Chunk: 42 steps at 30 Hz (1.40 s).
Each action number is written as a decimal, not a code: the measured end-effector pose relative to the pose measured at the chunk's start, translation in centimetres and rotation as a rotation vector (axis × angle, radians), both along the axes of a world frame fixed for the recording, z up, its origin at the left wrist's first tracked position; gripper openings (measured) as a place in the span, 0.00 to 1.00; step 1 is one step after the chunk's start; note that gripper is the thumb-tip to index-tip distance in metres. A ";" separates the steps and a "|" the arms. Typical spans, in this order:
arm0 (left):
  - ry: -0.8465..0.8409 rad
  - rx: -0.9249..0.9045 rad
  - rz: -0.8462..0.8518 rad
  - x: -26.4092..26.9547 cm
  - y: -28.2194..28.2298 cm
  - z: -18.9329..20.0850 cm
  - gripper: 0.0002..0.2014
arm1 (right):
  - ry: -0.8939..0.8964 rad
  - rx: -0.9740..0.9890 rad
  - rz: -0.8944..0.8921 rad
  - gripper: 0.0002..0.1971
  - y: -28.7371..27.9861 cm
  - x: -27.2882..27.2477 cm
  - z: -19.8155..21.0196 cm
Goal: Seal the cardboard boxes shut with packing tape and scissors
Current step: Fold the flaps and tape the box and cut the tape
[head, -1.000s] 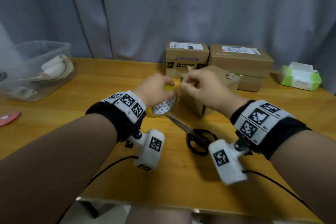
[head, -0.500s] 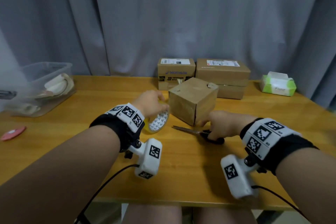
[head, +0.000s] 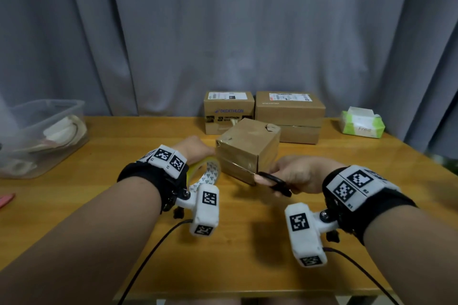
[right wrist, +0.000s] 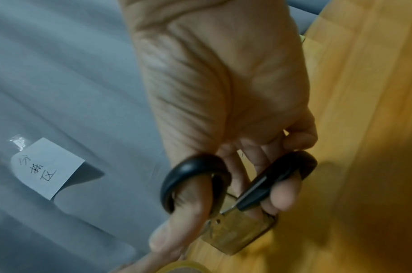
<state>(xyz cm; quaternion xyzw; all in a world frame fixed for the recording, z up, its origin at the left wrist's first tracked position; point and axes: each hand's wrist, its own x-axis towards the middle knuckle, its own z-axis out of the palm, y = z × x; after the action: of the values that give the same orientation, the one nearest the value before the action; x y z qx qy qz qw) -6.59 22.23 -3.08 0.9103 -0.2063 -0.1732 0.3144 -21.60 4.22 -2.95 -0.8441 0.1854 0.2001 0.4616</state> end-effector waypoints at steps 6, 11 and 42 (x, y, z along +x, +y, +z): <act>0.177 0.096 0.019 0.3 -0.4 0.6 0.17 | -0.038 0.141 -0.052 0.28 0.5 1.4 -0.9; 0.165 0.256 0.007 0.5 -1.3 1.4 0.13 | -0.033 0.193 -0.052 0.29 0.8 2.0 -1.1; 0.147 0.029 0.114 -0.7 1.0 0.4 0.15 | -0.127 -0.081 0.017 0.14 0.5 2.8 -2.7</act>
<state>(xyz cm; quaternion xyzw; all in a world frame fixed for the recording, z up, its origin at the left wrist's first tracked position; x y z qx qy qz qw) -7.25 23.21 -2.64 0.9098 -0.1281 -0.2241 0.3249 -18.82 4.72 -5.62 -0.8746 0.1566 0.1424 0.4362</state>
